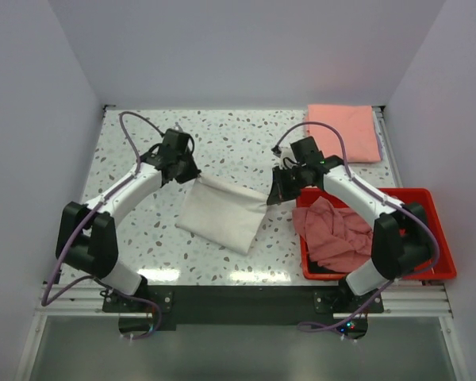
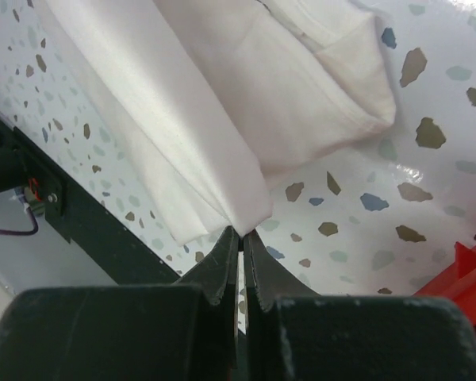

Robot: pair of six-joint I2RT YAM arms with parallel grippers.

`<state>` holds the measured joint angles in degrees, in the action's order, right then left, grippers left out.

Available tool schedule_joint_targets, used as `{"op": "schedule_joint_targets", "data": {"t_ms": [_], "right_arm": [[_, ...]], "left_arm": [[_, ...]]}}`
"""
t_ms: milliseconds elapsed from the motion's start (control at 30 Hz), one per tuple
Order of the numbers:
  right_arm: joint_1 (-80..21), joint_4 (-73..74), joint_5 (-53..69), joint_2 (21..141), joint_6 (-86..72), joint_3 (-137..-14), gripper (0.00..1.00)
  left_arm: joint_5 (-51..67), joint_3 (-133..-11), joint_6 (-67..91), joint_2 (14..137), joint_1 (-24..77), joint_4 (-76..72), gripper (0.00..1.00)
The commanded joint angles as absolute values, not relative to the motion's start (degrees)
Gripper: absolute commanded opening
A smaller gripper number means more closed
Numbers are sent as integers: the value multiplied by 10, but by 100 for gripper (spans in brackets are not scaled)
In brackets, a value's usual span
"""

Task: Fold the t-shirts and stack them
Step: Fold the tshirt

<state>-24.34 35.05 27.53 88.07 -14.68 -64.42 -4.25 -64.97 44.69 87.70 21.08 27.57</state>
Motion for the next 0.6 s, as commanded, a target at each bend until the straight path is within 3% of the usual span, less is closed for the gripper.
{"op": "schedule_joint_targets", "data": {"t_ms": [0,433,500,533,567], "right_arm": [[-234,310,247,900,-142,-678,0],[-208,229,206,1002,-150,-726,4],[-207,228,207,1030,-137,-747,16],[-207,240,211,1038,-134,-758,28],[-208,248,215,1044,-127,-780,61]], "left_arm": [[-51,-682,429,900,199,232,0],[-66,-738,420,991,183,226,3],[-68,-746,421,998,179,219,9],[-67,-751,420,1002,179,221,23],[-66,-763,419,1005,178,235,34]]}}
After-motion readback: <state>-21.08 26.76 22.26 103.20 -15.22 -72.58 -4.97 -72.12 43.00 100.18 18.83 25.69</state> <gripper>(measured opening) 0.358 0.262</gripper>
